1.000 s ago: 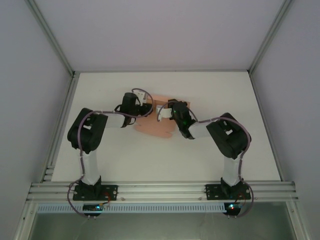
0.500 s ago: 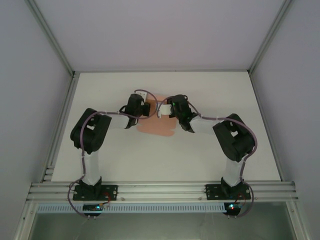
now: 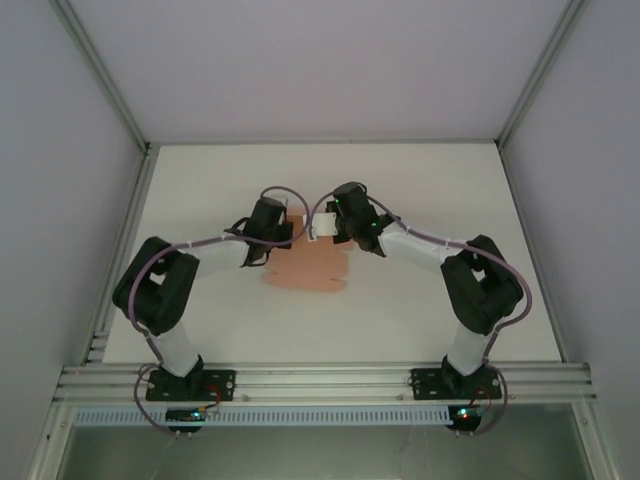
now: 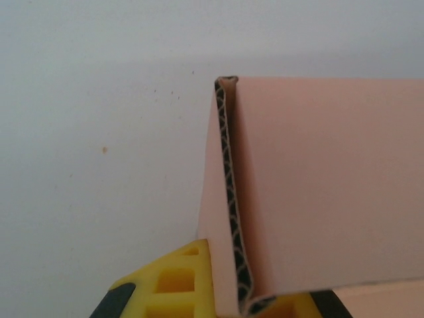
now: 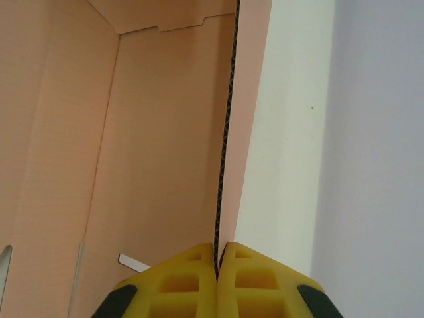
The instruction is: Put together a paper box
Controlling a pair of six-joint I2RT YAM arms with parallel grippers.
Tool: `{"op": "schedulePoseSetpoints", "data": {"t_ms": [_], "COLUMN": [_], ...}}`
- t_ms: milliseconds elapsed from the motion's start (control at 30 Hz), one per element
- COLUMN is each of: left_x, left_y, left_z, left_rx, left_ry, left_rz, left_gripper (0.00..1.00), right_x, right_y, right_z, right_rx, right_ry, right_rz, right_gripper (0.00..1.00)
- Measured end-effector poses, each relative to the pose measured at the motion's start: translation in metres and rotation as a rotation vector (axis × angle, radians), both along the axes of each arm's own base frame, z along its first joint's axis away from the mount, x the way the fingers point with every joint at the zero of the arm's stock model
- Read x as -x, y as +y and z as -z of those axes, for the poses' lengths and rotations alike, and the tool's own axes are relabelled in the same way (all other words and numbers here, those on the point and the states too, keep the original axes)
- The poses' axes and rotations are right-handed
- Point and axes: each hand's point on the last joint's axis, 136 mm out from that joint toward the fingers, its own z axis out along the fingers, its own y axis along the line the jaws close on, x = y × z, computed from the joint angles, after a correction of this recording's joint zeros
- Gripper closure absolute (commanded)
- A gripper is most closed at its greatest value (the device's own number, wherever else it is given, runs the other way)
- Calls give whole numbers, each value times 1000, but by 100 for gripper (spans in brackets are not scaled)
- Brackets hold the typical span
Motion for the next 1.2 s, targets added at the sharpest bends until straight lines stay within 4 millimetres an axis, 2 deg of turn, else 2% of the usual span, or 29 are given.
{"op": "schedulePoseSetpoints", "data": {"t_ms": [33,267,367,467,500,600,633,733,767,800,833,867,900,1000,1067,1167,1200], "left_x": [1,-1,-2,-7,-8,-11,-12,-14,-14,-14,-14,-15,-17,-19,-20,-18,-17], "left_y": [1,4,3,1,0,2,4,5,6,6,6,5,5,2,0,0,3], "left_z": [0,2,7,8,9,8,8,7,7,7,7,7,6,3,1,-1,-3], "left_rx": [-4,-19,-22,-19,-18,-23,-33,-62,-66,-68,-67,-64,-58,-28,4,68,96], "left_ry": [5,6,10,-6,-12,-28,-34,-48,-49,-50,-52,-58,-66,-92,-109,-119,-120], "left_rz": [-4,-20,-20,-16,-16,-10,-8,10,13,12,10,10,8,2,0,-2,-5], "left_gripper": [100,78,73,72,73,91,100,100,100,100,100,100,100,100,100,100,100], "right_x": [1,3,4,3,2,-1,-1,-4,-4,-5,-5,-4,-1,4,7,6,6], "right_y": [0,2,5,6,6,4,4,5,5,6,7,8,9,9,5,-8,-15], "right_z": [1,0,1,4,5,7,8,6,5,4,4,6,9,10,3,-29,-47], "right_rx": [-2,-3,-3,2,4,10,10,0,-8,-20,-39,-55,-78,-175,-251,-402,-474], "right_ry": [5,29,45,57,60,66,67,61,62,62,70,81,97,123,126,110,106], "right_rz": [0,3,-7,-9,-7,-1,1,8,15,23,31,37,47,100,156,277,327], "right_gripper": [100,100,100,100,100,100,100,96,87,73,50,9,1,1,1,1,1]}}
